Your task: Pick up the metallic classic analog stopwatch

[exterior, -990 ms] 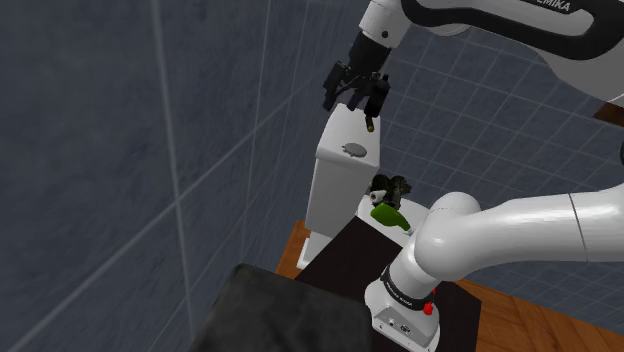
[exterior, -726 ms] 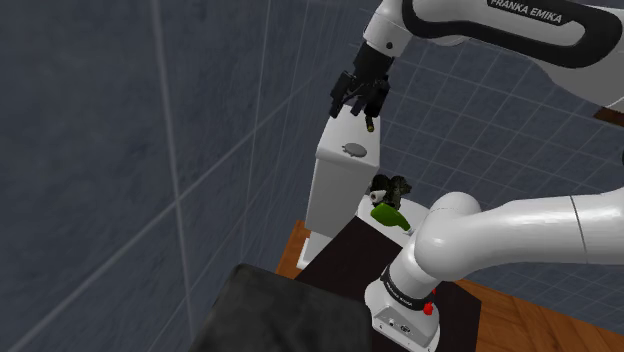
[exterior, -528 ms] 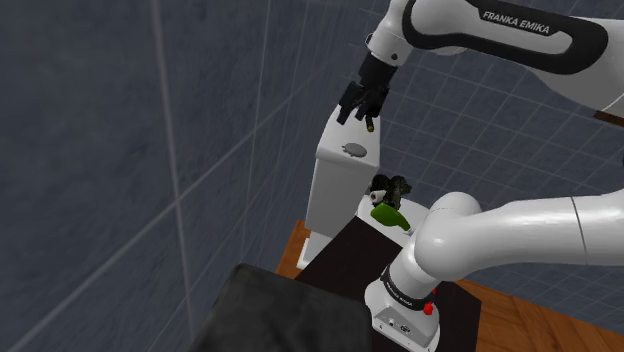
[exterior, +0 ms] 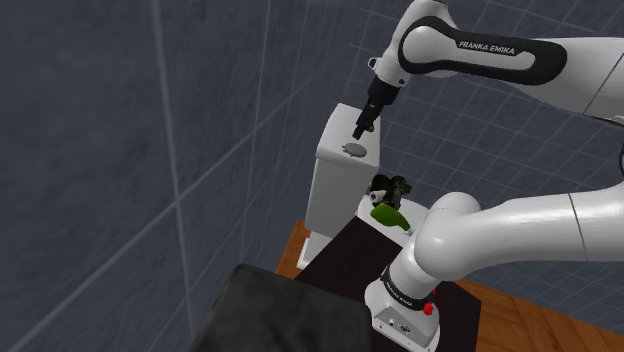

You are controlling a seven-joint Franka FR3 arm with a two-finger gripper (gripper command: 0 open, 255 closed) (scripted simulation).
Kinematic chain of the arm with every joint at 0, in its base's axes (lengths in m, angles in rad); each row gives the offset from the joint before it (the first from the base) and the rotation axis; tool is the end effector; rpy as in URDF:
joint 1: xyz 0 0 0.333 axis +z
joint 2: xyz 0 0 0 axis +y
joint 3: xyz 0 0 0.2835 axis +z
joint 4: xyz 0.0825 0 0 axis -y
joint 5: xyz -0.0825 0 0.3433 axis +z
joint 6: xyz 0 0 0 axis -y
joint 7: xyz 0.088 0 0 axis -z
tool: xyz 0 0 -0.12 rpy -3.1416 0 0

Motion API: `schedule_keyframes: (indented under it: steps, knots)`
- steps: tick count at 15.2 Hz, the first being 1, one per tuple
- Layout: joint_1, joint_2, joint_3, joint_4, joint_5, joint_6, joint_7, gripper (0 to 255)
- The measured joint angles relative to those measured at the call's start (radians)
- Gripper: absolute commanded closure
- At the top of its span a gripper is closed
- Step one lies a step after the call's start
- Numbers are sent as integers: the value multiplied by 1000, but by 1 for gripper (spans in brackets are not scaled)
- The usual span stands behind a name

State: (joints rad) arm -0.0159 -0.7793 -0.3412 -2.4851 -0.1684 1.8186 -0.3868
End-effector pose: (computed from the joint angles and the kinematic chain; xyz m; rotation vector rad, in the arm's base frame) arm 0.2914 -0.1379 0.5021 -3.0879 -0.2288 -0.1627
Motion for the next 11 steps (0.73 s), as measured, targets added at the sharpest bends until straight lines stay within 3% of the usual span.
schedule_keyframes:
  steps: [6,11]
  knots:
    - [10,104,-168,8,-99,91,-258,0]
    - [49,228,-290,45,-135,181,-437,0]
